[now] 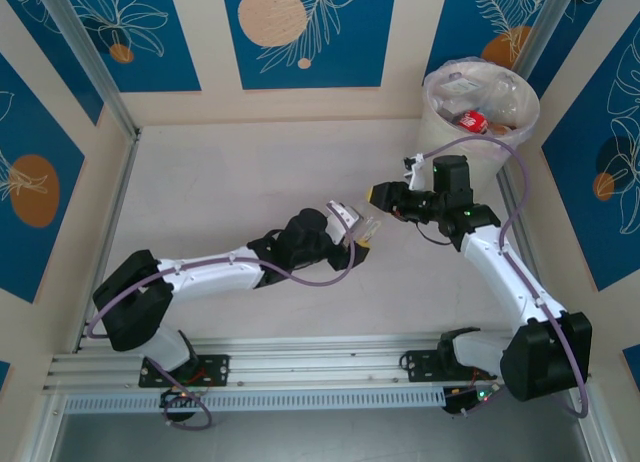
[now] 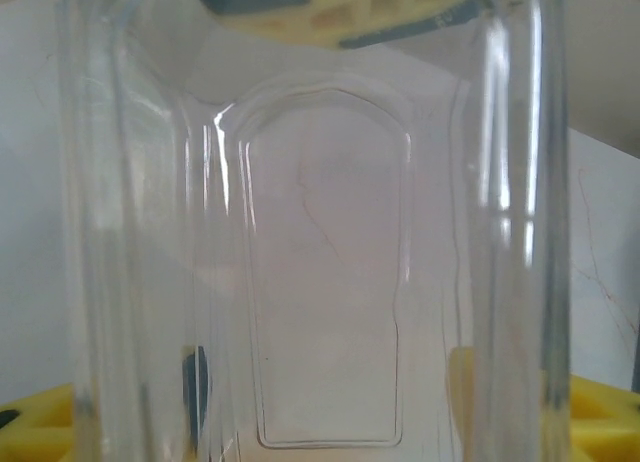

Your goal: Put the plastic bottles in the bin

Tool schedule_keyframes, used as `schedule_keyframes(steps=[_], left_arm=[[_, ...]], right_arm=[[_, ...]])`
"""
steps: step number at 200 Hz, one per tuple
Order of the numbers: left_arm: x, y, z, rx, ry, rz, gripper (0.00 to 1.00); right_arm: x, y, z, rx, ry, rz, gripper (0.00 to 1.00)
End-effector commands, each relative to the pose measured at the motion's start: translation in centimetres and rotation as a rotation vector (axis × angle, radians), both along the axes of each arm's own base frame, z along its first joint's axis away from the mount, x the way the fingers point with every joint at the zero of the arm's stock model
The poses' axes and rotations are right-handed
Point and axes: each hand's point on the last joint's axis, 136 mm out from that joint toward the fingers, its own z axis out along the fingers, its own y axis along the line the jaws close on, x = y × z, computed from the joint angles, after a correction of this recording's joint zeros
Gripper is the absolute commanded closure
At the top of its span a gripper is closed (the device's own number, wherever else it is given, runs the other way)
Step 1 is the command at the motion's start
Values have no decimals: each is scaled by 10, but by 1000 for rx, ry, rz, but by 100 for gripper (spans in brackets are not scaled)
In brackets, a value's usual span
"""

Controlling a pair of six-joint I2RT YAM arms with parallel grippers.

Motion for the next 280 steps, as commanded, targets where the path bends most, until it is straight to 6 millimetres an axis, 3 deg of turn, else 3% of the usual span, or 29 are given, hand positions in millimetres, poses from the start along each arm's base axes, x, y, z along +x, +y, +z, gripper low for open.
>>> schedule_keyframes(steps=[1,39,66,110,184,221,251,280], left_arm=[[12,2,26,-83,-38,35,27],[14,13,31,-130,-62,69,0],[28,35,30,-155,-76,210,0],[63,106,10,-99,-70,622,0],[64,189,-22,-86,-14,951,0],[65,211,-33,-127,35,1014,0],[66,221,-43,-152,67,1047,0],[68,226,-48,-156,84,1056,0]], right_arm=[[-2,-4,5,-31,-32,-14,100],[3,-9,3,-39,-29,-56,100],[9,-20,0,-75,-16,-128,100],[20,-44,-8,-117,25,-269,100],[28,-66,3,-177,-30,-381,100],[29,-90,43,-255,-164,-437,100],[23,-120,102,-371,-350,-509,100],[14,-173,168,-536,-527,-710,100]])
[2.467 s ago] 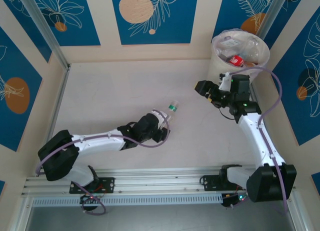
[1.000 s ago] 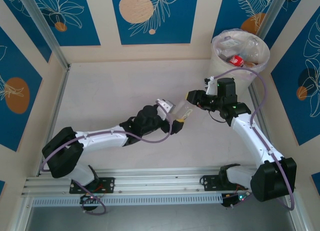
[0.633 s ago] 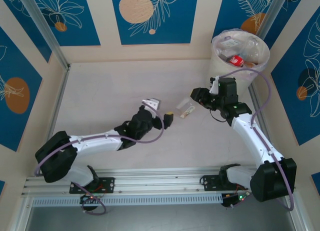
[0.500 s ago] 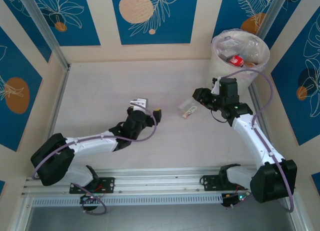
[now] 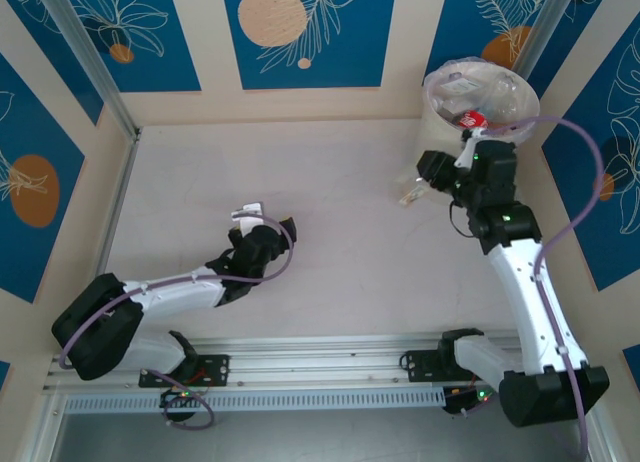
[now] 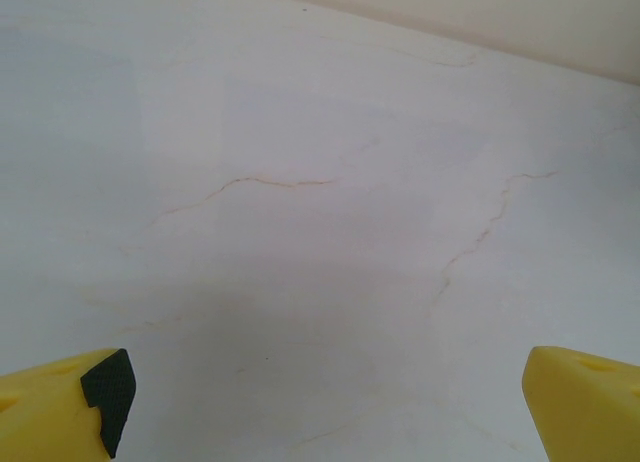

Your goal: Put the plastic bottles in the bin

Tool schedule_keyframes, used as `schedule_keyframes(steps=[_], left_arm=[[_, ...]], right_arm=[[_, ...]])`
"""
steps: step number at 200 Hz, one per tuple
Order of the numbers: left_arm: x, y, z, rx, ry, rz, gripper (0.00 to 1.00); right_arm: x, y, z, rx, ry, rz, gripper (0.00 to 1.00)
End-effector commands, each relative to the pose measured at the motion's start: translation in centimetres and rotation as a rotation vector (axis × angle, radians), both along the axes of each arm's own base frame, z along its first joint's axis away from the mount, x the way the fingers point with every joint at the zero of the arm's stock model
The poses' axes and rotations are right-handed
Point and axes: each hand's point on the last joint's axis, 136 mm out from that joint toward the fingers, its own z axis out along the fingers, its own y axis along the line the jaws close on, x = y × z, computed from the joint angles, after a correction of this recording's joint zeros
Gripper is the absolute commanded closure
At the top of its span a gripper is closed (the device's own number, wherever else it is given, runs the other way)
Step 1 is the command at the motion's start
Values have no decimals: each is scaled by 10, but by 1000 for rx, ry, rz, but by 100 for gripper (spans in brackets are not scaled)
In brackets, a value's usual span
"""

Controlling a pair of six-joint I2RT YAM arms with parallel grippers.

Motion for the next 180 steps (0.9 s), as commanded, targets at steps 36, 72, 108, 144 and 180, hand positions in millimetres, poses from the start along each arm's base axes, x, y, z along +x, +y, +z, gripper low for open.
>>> schedule_keyframes(steps=[36,72,108,144,180], left_arm=[[4,13,-6,-74,10,44,0],[4,17,-10,-99,22,44,0],[4,19,-11,-106,26,43,0],[2,24,-13,-114,29,57,0],[2,27,-16,-116,39,69,0]], right_arm=[[-14,-103,129,-269,-354,-394,100],[21,-149,150,-295,-435,-576,100],[65,-163,161,-363,-542,-620,98],[97,-175,146,-491,-514,-652,98],[107,-178,124,-623,-500,-654,99]])
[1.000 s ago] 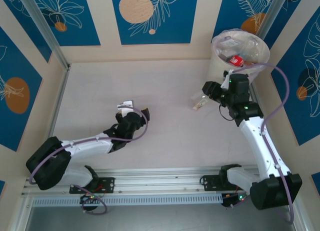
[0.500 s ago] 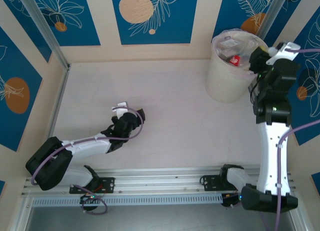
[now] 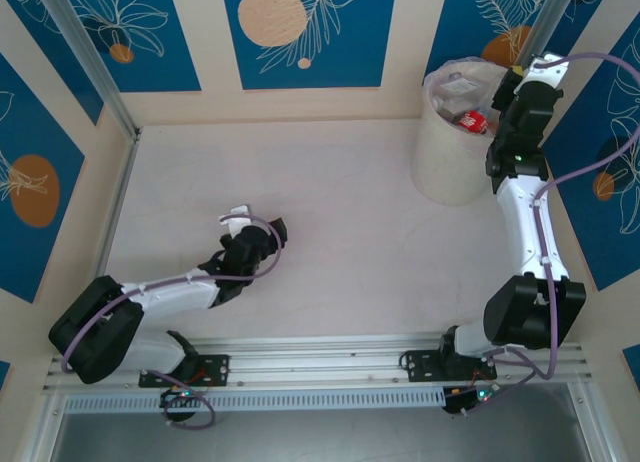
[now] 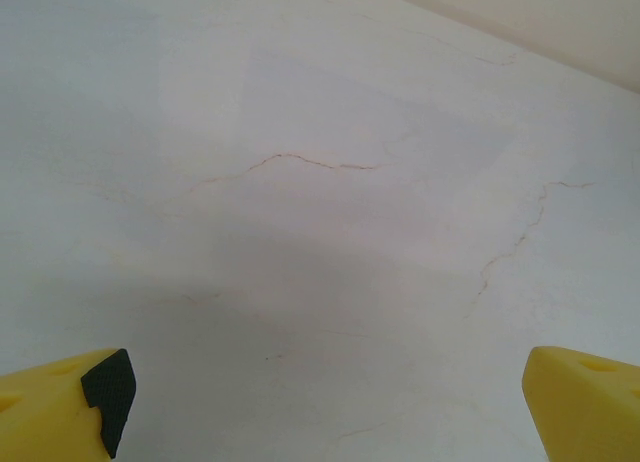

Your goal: Put the plastic bottles in the bin

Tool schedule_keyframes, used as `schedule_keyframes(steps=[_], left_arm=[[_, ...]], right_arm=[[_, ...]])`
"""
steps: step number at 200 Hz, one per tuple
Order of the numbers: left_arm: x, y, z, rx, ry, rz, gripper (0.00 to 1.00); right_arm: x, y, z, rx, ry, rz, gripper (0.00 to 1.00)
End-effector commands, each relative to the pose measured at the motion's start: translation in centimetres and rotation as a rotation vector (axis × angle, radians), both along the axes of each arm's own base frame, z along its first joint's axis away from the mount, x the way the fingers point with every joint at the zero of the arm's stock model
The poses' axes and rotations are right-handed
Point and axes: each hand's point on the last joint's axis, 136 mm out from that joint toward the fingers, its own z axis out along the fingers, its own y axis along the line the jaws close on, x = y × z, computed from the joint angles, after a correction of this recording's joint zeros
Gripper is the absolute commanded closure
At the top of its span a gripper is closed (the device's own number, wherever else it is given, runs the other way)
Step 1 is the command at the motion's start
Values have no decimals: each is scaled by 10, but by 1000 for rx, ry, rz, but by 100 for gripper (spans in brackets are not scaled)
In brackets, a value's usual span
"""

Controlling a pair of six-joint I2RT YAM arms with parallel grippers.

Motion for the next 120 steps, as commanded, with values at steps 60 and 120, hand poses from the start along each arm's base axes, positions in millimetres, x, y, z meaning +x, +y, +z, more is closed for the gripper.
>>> schedule_keyframes(steps=[60,120], left_arm=[[0,6,-5,-42,12,23,0],[1,3,-10,-53,25,12,0]], right_arm=[[-14,19,17,-310,-45,-16,98],[-20,26,11,-370,-90,-63,100]])
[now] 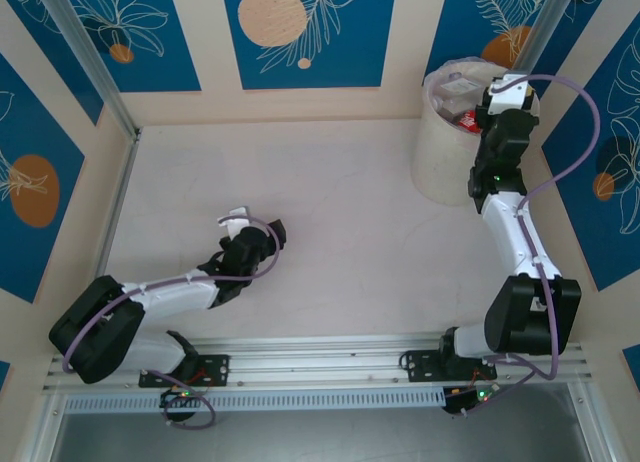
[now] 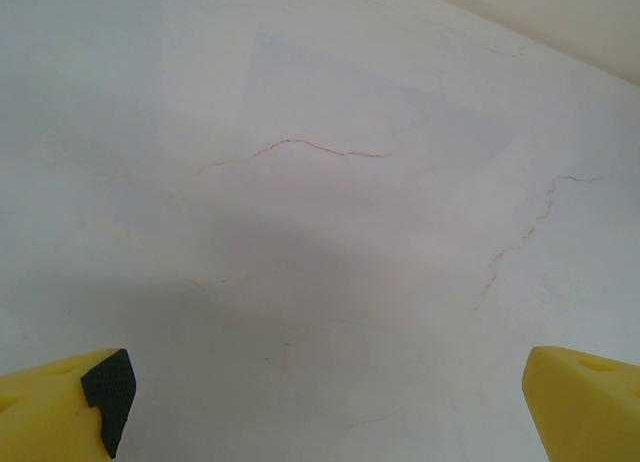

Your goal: Put the plastic bottles in the bin

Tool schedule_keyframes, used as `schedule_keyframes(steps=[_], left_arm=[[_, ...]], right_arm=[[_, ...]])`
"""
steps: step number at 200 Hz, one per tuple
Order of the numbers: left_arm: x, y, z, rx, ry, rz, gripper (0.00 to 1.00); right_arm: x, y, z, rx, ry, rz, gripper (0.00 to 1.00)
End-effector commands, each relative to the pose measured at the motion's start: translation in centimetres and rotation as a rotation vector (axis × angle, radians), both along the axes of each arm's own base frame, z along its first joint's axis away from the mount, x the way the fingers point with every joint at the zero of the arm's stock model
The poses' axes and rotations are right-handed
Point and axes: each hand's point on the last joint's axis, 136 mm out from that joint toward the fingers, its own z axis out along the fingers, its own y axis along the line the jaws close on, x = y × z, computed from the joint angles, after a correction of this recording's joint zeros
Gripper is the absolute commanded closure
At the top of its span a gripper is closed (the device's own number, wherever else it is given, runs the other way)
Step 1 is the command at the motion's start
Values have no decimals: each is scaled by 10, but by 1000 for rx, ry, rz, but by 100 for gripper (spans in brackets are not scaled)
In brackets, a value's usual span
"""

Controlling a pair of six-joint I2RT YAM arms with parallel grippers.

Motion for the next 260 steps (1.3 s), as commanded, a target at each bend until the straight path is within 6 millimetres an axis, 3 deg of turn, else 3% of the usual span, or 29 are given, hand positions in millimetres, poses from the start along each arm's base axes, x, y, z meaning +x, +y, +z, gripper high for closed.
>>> schedule_keyframes(steps=[1,33,59,71,90,109,154,183,207,244,260], left_arm=[[3,0,-3,-30,6,6,0],[2,3,-6,-33,10,17,0],[2,-2,-4,-39,16,-8,0],[1,-4,-5,-44,21,-19,0],[-1,0,-10,-48,29,1,0],[-1,4,-15,-42,35,20,0],[2,2,-15,-30,39,16,0],[3,-2,-19,-34,54,3,0],[4,-4,-18,-39,55,-3,0],[4,-4,-19,-38,58,-1,0],[4,-5,-20,-39,61,-5,0]], right_arm=[[-17,-3,43,-42,-151,-55,100],[-18,-7,19,100,-119,-62,100],[-18,-36,-7,244,-110,-102,100],[-16,-48,-12,303,-118,-86,100],[-9,-63,-3,269,-136,-86,100],[2,-74,-11,272,-106,-75,100],[25,-66,-32,219,2,20,93],[36,-55,-50,198,90,94,75],[27,-52,-44,280,108,97,49],[8,4,-38,425,260,351,25],[-3,18,-36,470,298,383,13]])
